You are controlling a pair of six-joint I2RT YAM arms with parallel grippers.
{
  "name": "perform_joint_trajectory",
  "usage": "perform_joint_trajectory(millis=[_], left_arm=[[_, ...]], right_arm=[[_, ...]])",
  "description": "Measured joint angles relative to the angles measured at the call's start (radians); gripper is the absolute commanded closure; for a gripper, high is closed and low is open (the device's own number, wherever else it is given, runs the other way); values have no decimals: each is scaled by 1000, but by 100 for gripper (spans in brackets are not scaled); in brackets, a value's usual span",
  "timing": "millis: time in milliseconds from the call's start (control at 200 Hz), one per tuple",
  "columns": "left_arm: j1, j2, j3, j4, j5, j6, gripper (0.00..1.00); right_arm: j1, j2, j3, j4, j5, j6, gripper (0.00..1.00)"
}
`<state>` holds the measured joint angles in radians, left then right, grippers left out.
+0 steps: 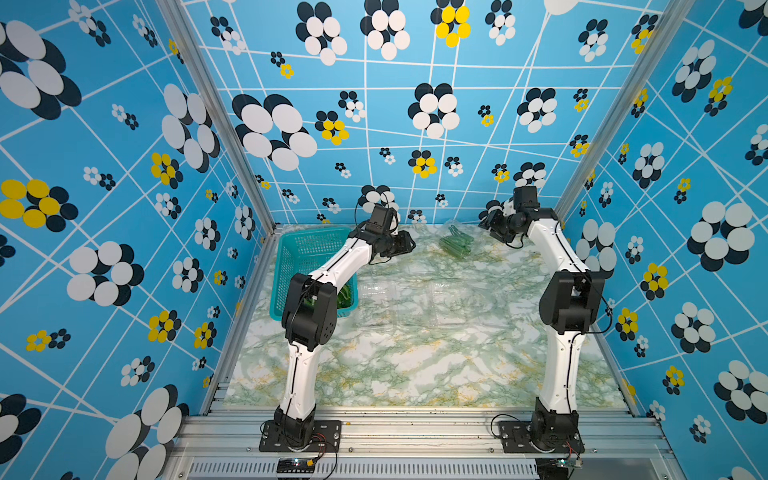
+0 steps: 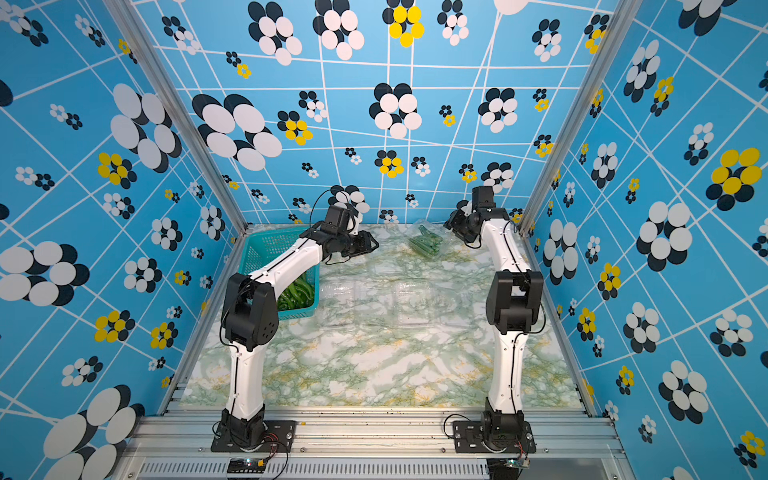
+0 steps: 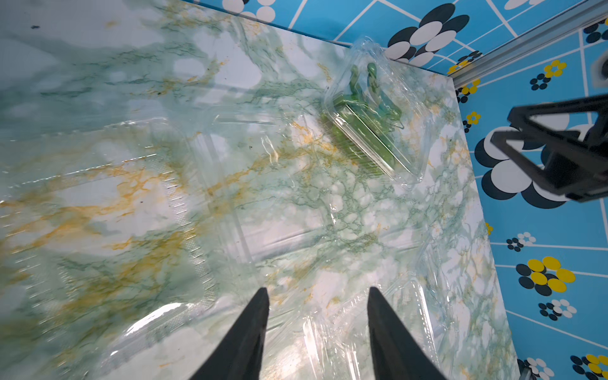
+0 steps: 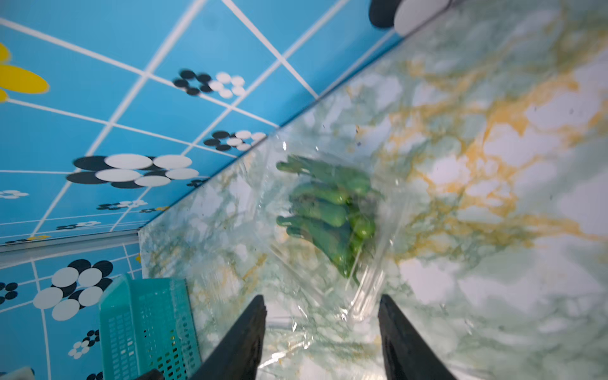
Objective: Take small green peppers out of containers
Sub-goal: Move the packing box to the center of the board.
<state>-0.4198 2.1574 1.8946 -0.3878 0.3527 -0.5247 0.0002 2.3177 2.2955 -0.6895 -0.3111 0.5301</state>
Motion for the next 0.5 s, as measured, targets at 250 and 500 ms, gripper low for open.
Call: perform_joint_trajectory(millis=[250, 500], left_arm=[[-51, 130, 197, -72, 27, -34, 48], [-112, 278, 342, -112, 50, -97, 48]], right_arm=[[-16, 359, 522, 10, 35, -68, 37], [-53, 420, 448, 50, -28, -22, 34]])
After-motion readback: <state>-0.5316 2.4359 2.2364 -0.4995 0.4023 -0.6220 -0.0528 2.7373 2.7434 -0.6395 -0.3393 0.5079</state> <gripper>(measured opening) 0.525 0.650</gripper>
